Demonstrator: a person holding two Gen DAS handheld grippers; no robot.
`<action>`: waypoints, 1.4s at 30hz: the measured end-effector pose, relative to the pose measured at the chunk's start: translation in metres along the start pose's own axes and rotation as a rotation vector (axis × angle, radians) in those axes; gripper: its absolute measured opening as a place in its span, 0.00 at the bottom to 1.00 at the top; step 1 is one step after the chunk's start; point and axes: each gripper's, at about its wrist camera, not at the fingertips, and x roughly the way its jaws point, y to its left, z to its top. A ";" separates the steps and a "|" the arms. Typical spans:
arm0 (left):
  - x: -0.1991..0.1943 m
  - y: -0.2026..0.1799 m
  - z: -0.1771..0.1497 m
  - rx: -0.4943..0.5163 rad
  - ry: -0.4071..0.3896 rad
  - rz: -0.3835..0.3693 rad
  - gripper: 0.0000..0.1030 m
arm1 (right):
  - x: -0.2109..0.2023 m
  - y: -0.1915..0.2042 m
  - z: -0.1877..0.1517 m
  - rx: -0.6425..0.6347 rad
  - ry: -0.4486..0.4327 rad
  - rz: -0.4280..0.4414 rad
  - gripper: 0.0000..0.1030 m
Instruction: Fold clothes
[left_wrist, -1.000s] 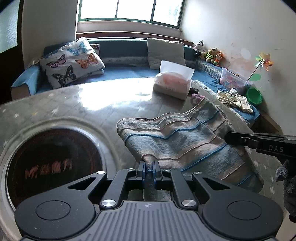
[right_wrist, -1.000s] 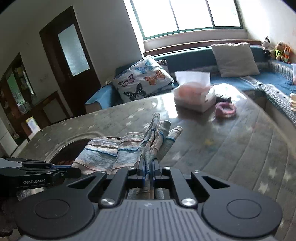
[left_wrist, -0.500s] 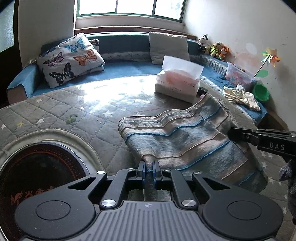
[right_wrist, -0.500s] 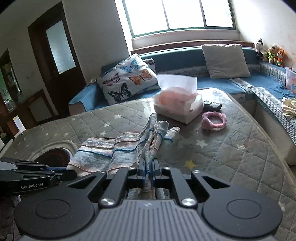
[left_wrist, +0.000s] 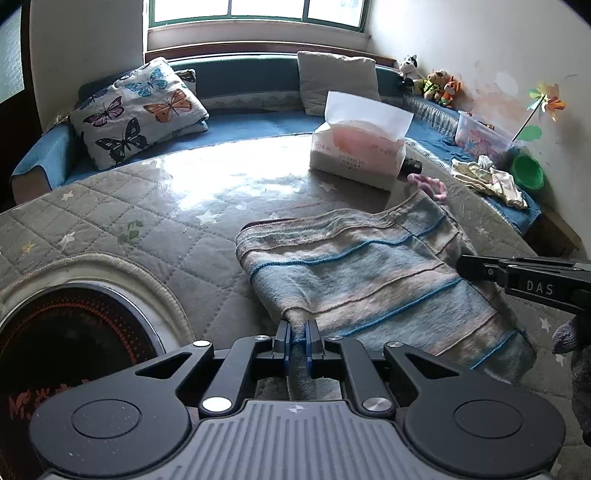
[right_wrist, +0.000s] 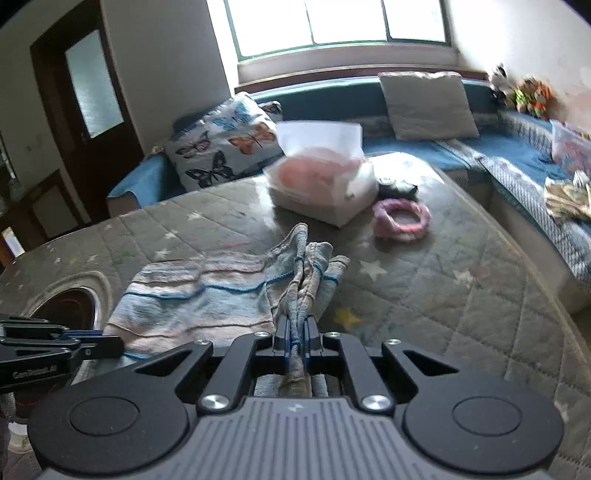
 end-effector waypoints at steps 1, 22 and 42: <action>0.000 0.001 0.000 -0.001 0.002 0.001 0.13 | 0.001 -0.002 -0.001 0.005 0.005 -0.003 0.08; -0.026 -0.006 -0.037 0.066 -0.006 0.045 0.72 | -0.039 0.015 -0.042 -0.083 -0.006 0.047 0.27; -0.059 -0.013 -0.082 0.071 -0.014 0.053 1.00 | -0.067 0.019 -0.069 -0.079 -0.064 0.034 0.71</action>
